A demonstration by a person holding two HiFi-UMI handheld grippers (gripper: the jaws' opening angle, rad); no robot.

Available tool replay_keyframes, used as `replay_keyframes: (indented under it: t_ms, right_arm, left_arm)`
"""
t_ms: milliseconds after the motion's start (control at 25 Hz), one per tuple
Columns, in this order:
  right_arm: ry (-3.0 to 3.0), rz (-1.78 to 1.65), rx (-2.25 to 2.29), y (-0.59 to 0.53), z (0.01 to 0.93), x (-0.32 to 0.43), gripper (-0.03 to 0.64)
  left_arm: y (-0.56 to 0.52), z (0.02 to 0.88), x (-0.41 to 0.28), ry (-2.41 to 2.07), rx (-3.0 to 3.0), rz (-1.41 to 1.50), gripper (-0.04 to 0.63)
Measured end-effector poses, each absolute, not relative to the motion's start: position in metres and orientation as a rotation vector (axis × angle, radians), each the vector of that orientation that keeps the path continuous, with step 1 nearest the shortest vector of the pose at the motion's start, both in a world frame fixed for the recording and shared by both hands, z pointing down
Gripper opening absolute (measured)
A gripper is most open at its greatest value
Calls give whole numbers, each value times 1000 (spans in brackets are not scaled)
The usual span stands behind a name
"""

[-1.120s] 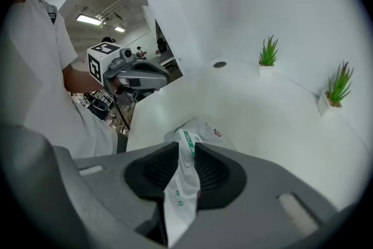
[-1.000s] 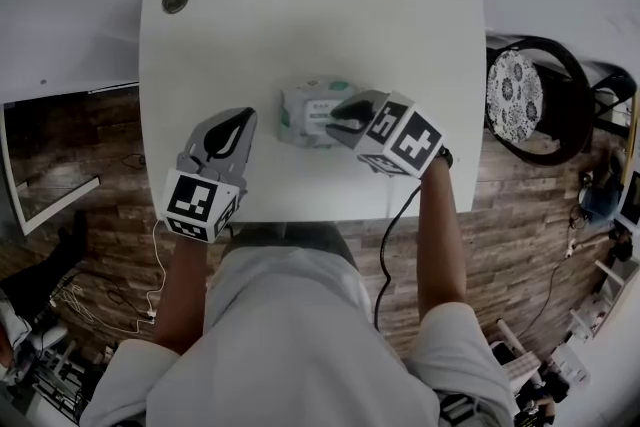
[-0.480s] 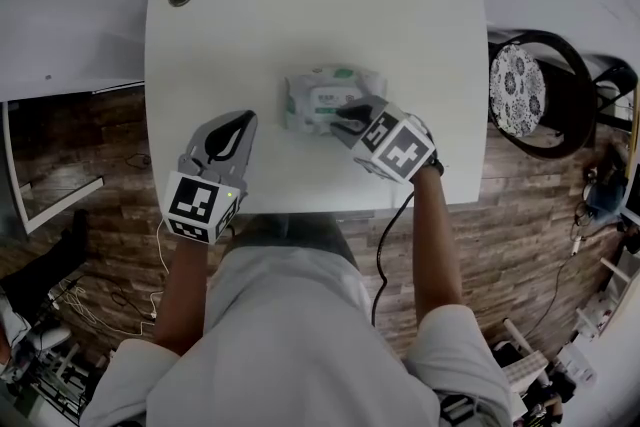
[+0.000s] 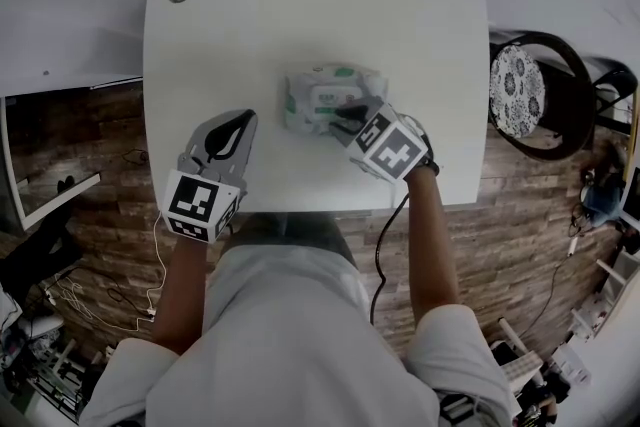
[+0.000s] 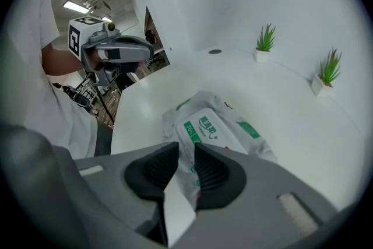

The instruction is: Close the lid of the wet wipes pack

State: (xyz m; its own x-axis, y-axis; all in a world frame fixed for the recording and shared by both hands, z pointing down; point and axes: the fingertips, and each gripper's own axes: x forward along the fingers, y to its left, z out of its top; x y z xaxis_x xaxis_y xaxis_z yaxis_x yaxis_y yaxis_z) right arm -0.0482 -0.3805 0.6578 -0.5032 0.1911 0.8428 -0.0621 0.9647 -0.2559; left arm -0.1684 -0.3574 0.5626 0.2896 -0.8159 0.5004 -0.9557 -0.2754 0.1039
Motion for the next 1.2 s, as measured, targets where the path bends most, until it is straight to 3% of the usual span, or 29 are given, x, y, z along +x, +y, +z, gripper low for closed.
replay_keyframes:
  t_ms: [560,1200]
  right_arm:
    - [-2171,287,50,-379,643,-43,92]
    - [-2443,143,735,-383,527,7,46]
  left_arm:
    - [-355,549,-171,-1610,2212,479,9]
    - [-330,483,-153,-1626,2395,401,9]
